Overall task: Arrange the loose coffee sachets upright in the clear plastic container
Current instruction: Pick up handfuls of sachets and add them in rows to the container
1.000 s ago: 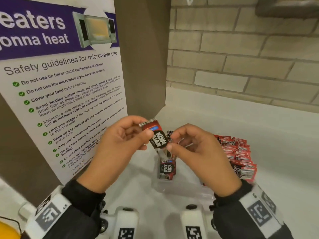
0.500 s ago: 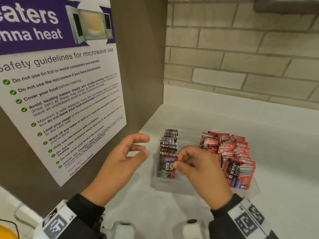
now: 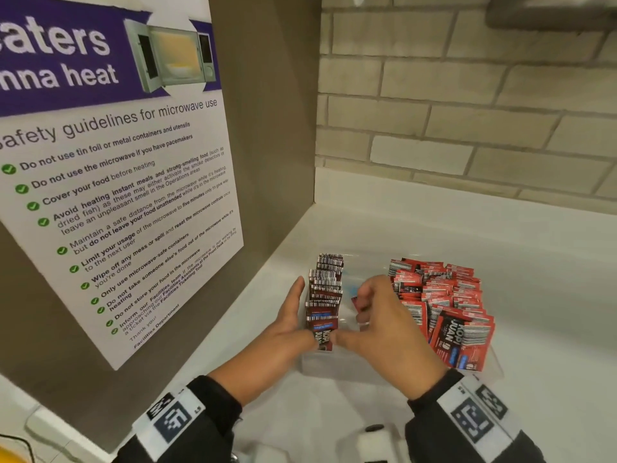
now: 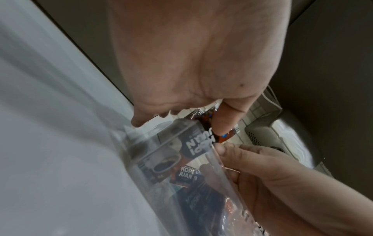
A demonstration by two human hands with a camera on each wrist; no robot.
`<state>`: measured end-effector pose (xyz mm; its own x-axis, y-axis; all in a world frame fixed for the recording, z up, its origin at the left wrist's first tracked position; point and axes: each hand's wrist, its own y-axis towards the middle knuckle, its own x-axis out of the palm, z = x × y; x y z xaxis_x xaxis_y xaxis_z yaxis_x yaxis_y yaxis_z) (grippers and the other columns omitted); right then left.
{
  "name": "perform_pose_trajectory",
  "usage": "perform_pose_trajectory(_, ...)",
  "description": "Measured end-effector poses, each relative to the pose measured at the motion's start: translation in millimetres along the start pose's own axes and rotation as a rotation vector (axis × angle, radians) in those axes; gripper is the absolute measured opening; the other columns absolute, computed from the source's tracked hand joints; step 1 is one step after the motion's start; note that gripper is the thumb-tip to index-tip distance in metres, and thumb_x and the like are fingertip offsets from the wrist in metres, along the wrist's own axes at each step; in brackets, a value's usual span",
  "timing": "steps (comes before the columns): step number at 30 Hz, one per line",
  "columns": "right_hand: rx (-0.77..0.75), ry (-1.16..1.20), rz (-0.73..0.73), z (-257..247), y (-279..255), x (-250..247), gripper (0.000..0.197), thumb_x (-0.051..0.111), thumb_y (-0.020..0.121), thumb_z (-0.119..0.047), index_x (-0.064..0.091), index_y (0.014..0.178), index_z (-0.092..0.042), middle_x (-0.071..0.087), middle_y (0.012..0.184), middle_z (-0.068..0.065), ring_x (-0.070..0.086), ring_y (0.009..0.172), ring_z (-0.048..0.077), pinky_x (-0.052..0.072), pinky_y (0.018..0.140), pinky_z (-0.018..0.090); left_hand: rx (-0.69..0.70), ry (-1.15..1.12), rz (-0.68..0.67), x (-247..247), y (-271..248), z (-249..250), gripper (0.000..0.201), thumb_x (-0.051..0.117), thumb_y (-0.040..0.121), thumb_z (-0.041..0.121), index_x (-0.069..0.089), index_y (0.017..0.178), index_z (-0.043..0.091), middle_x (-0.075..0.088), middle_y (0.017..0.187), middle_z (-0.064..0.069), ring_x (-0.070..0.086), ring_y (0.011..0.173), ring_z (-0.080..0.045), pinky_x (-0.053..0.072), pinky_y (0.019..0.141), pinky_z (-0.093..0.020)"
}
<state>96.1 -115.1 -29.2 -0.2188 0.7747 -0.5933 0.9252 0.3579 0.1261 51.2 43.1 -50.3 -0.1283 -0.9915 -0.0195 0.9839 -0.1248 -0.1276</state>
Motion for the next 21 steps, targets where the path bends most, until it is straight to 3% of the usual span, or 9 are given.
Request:
perform_pose_trajectory(2, 0.058, 0.001, -0.102, -5, 4, -7, 0.066, 0.080, 0.071, -0.018, 0.032, 0.116, -0.019, 0.046, 0.100, -0.006, 0.051, 0.091, 0.010, 0.042, 0.072, 0.016, -0.007, -0.001, -0.010, -2, 4, -1, 0.095, 0.049, 0.067, 0.013, 0.003, 0.148, 0.038, 0.043, 0.134, 0.021, 0.054, 0.109, 0.009, 0.043, 0.080, -0.007)
perform_pose_trajectory(4, 0.103, -0.053, -0.215, -11, 10, -10, 0.082, 0.079, 0.072, -0.020, 0.025, 0.133, -0.016, 0.047, 0.108, -0.004, 0.053, 0.101, 0.014, 0.043, 0.081, 0.020, -0.003, 0.005, -0.027, -3, 8, 0, 0.088, 0.047, 0.072, 0.012, 0.006, 0.144, 0.042, 0.046, 0.132, 0.020, 0.057, 0.105, 0.009, 0.044, 0.080, -0.009)
perform_pose_trajectory(6, 0.130, -0.082, -0.282, -14, 15, -10, 0.085, 0.077, 0.074, -0.021, 0.022, 0.138, -0.013, 0.047, 0.106, -0.004, 0.055, 0.100, 0.013, 0.044, 0.080, 0.021, 0.010, 0.011, -0.029, -3, 12, 0, 0.076, 0.048, 0.084, 0.005, 0.012, 0.136, 0.047, 0.049, 0.128, 0.021, 0.058, 0.103, 0.011, 0.045, 0.081, -0.010)
perform_pose_trajectory(8, 0.149, -0.071, -0.333, -17, 19, -9, 0.078, 0.077, 0.074, -0.021, 0.027, 0.134, -0.014, 0.045, 0.100, -0.006, 0.053, 0.095, 0.009, 0.044, 0.076, 0.018, 0.000, 0.009, -0.039, -3, 14, 1, 0.077, 0.045, 0.089, -0.006, 0.016, 0.136, 0.048, 0.053, 0.129, 0.016, 0.059, 0.104, 0.007, 0.046, 0.082, -0.012)
perform_pose_trajectory(11, 0.179, -0.027, -0.394, -15, 25, -7, 0.069, 0.077, 0.073, -0.015, 0.034, 0.126, -0.015, 0.053, 0.107, -0.004, 0.050, 0.093, 0.005, 0.041, 0.068, 0.008, 0.008, 0.024, -0.049, -3, 17, 2, 0.080, 0.051, 0.075, 0.001, 0.025, 0.130, 0.053, 0.059, 0.127, 0.010, 0.060, 0.107, -0.002, 0.047, 0.081, -0.017)
perform_pose_trajectory(13, 0.197, 0.005, -0.410, -12, 28, -5, 0.068, 0.077, 0.071, -0.010, 0.036, 0.126, -0.013, 0.058, 0.113, 0.000, 0.055, 0.095, 0.008, 0.046, 0.074, 0.013, -0.030, 0.017, -0.044, -4, 19, 4, 0.087, 0.049, 0.067, 0.004, 0.018, 0.132, 0.052, 0.055, 0.131, 0.006, 0.060, 0.104, -0.004, 0.046, 0.077, -0.014)
perform_pose_trajectory(15, 0.205, 0.050, -0.423, -9, 30, -1, 0.068, 0.076, 0.070, -0.005, 0.036, 0.125, -0.013, 0.059, 0.108, 0.000, 0.057, 0.089, 0.005, 0.049, 0.071, 0.012, -0.049, 0.018, -0.038, -5, 22, 3, 0.098, 0.045, 0.062, 0.005, 0.006, 0.139, 0.051, 0.050, 0.134, 0.007, 0.058, 0.099, -0.005, 0.045, 0.071, -0.013)
perform_pose_trajectory(18, 0.174, 0.071, -0.432, -7, 30, 5, 0.072, 0.073, 0.072, 0.000, 0.031, 0.129, -0.014, 0.058, 0.103, 0.001, 0.058, 0.080, 0.004, 0.050, 0.067, 0.010, -0.056, 0.042, -0.040, -5, 26, 2, 0.106, 0.044, 0.058, 0.004, 0.000, 0.143, 0.051, 0.047, 0.133, 0.010, 0.054, 0.098, -0.015, 0.041, 0.075, -0.026)
perform_pose_trajectory(21, 0.119, 0.101, -0.436, -7, 29, 11, 0.082, 0.069, 0.075, 0.004, 0.020, 0.138, -0.016, 0.053, 0.109, 0.002, 0.055, 0.089, 0.004, 0.046, 0.069, 0.005, -0.050, 0.040, -0.024, -2, 29, 3, 0.109, 0.042, 0.056, 0.002, 0.000, 0.142, 0.053, 0.046, 0.130, 0.014, 0.052, 0.098, -0.017, 0.039, 0.076, -0.033)
